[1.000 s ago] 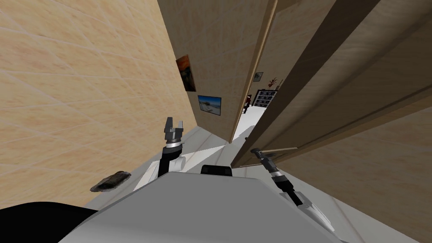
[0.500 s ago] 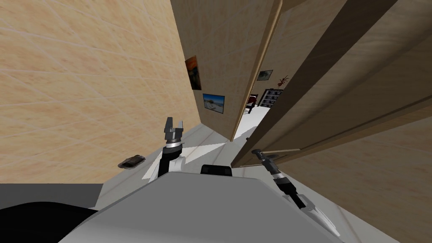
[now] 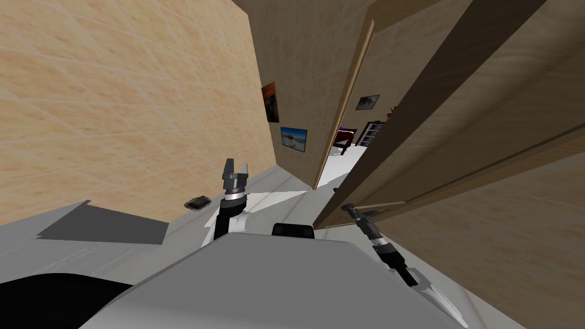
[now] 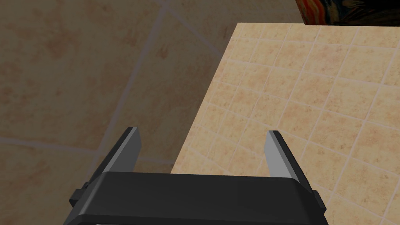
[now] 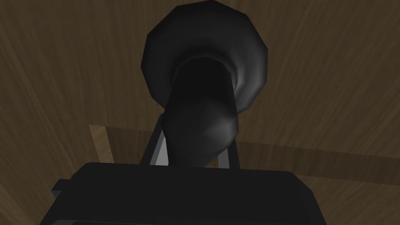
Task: Pull the door open
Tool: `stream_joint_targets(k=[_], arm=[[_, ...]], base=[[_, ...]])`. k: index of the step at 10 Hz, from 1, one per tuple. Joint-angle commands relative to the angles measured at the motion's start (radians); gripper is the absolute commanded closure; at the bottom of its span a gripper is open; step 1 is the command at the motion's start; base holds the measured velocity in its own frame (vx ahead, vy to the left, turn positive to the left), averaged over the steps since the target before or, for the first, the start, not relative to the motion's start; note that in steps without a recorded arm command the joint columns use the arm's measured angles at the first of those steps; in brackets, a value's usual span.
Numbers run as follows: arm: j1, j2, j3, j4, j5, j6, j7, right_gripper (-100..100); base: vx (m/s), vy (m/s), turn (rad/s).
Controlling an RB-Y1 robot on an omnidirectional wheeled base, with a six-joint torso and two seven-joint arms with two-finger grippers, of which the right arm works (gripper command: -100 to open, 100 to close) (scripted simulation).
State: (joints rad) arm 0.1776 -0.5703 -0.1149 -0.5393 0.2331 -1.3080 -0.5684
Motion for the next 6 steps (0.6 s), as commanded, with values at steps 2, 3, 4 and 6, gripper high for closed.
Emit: stream_joint_targets(k=[2, 3, 4, 6], arm=[[-0.004, -0.002, -0.003, 0.016, 0.003, -0.012, 0.000, 100], [-0.005, -0.002, -0.004, 0.025, 0.005, -0.020, -0.001, 100], [-0.006, -0.003, -0.005, 0.028, 0.007, -0.024, -0.001, 100], [-0.008, -0.006, -0.008, 0.038, 0.009, -0.033, -0.001, 100]], base=[[-0.137, -0.055, 0.119], [-0.116, -0.038, 0.115], [-0.185, -0.099, 0.162], [-0.219, -0.080, 0.178]])
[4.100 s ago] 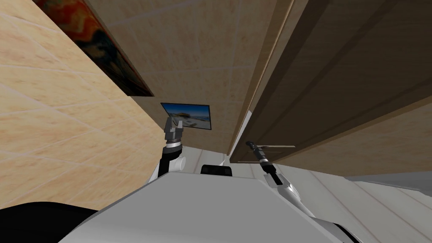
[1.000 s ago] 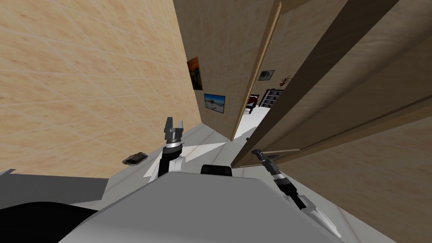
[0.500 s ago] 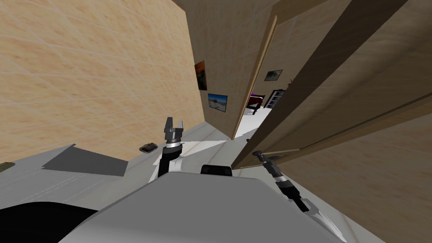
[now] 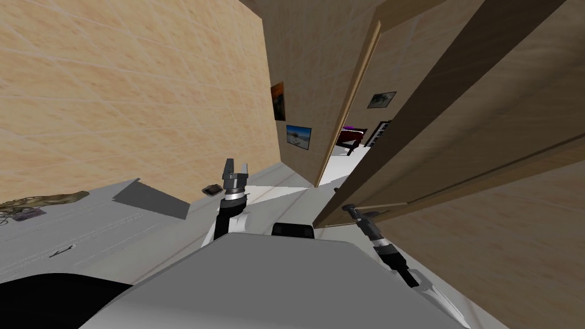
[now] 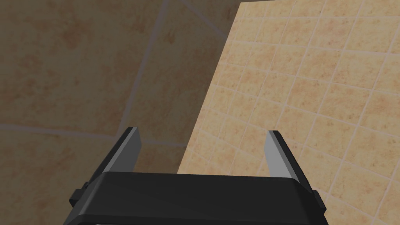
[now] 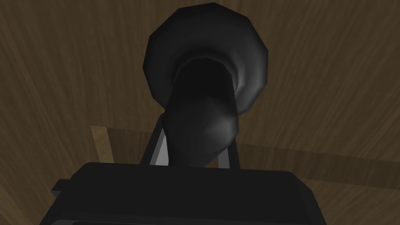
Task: Pull the door open
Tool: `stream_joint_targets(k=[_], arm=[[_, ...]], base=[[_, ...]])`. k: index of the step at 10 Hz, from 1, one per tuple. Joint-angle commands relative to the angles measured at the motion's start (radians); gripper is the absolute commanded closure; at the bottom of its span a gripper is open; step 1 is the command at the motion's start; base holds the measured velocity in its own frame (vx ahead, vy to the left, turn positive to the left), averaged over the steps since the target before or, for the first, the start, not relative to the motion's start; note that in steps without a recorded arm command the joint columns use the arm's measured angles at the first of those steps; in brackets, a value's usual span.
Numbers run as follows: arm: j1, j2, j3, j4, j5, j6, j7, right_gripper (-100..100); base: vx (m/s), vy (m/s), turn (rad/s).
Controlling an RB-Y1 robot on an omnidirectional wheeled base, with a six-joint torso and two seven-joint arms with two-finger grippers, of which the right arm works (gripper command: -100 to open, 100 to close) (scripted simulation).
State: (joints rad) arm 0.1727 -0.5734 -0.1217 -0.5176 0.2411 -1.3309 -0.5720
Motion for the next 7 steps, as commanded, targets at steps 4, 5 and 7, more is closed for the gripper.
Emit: stream_joint_targets(k=[4, 5, 7], arm=[[-0.009, -0.008, -0.008, 0.039, 0.008, -0.032, 0.002, 100], [-0.010, -0.010, -0.010, 0.044, 0.009, -0.037, 0.002, 100], [-0.012, -0.012, -0.013, 0.053, 0.012, -0.046, 0.002, 100]], base=[[-0.204, -0.091, 0.171], [-0.199, -0.076, 0.188], [-0.204, -0.073, 0.140]])
